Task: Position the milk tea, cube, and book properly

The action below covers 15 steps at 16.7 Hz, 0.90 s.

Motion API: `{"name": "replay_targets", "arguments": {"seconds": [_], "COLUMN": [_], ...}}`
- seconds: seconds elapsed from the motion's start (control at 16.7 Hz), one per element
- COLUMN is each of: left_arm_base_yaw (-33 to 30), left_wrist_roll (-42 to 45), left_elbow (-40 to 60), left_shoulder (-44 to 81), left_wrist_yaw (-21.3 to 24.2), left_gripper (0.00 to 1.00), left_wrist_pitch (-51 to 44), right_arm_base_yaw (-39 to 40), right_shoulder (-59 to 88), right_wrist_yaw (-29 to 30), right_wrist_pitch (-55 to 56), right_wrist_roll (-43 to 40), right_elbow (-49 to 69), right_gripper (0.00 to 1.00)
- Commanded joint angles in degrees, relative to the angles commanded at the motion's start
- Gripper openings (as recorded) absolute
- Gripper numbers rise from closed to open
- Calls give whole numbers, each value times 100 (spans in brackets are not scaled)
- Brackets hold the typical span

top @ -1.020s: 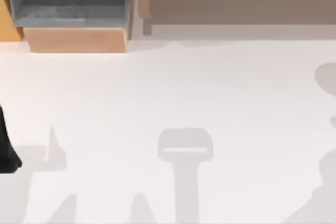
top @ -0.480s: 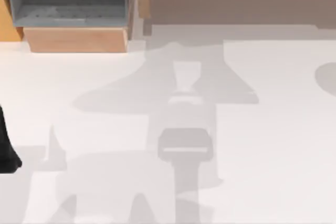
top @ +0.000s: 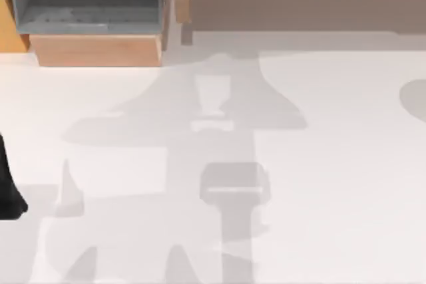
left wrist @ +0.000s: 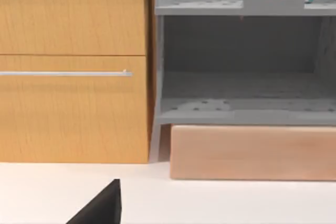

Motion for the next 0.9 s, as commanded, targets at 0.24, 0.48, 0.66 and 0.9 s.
{"name": "replay_targets", "arguments": {"seconds": [0.24,0.48,0.66,0.9], "left_arm_base_yaw": [0,0,0,0], "left_wrist_roll": [0,0,0,0], "left_elbow": [0,0,0,0], "left_shoulder": [0,0,0,0], "left_wrist_yaw": [0,0,0,0], "left_gripper": [100,100,100,100], "left_wrist_pitch": [0,0,0,0], "right_arm_base_yaw": [56,221,320,356], "right_shoulder": [275,1078,1724,2214], "right_wrist_yaw": [-217,-177,96,409], "right_wrist_pitch": [419,401,-30,-467], "right_wrist_roll": [-97,-60,-3,11], "right_elbow": [785,1856,2298,2555], "right_gripper": [0,0,0,0]}}
